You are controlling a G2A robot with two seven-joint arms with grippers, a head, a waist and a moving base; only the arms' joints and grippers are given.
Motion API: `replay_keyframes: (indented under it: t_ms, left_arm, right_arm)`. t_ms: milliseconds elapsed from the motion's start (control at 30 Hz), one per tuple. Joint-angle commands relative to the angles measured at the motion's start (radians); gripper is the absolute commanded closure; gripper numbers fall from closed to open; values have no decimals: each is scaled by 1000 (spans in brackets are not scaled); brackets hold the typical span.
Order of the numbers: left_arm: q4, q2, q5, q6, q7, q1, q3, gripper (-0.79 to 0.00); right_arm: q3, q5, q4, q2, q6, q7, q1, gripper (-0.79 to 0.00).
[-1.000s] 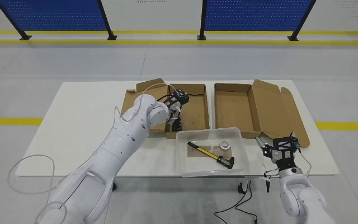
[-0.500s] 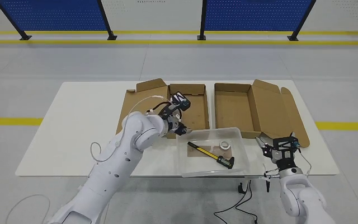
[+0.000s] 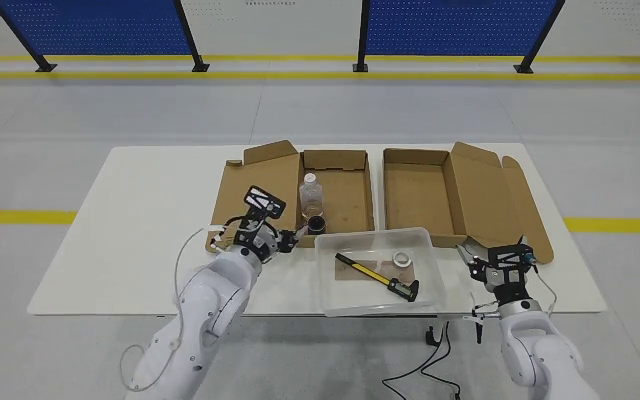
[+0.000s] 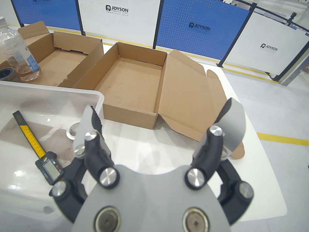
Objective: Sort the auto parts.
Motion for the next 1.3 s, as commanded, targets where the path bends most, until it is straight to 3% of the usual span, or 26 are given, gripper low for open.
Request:
replay_keyframes:
  t_ms: [0,100,367,600,800,1033,1267]
  left_arm:
    - [-24,6,13,7,40,48,-45,-785]
    - [-40,10,9,3,65,82,-91,-785]
    - [-40,10,9,3,65,82,-91,-785]
    - [-40,10,9,3,65,82,-91,-785]
    - [-40,10,9,3,65,82,-91,-785]
    - [-40,10,9,3,65,82,-91,-785]
    - [-40,10,9,3,65,82,-91,-785]
  right_arm:
    - [0,0,0,0,0,0,0,-785]
    - [0,0,0,0,0,0,0,-785]
    - [0,5,-16,-1,-5,1,8,-785]
    - [2,-42,-160,1,-47,88,15,-785]
    - [-6,-133,-315,12,-197,286,44,-785]
    - [-64,-81,-439,20,-385,594,107,-785]
    - [-165,75,-423,14,-386,817,190,-785]
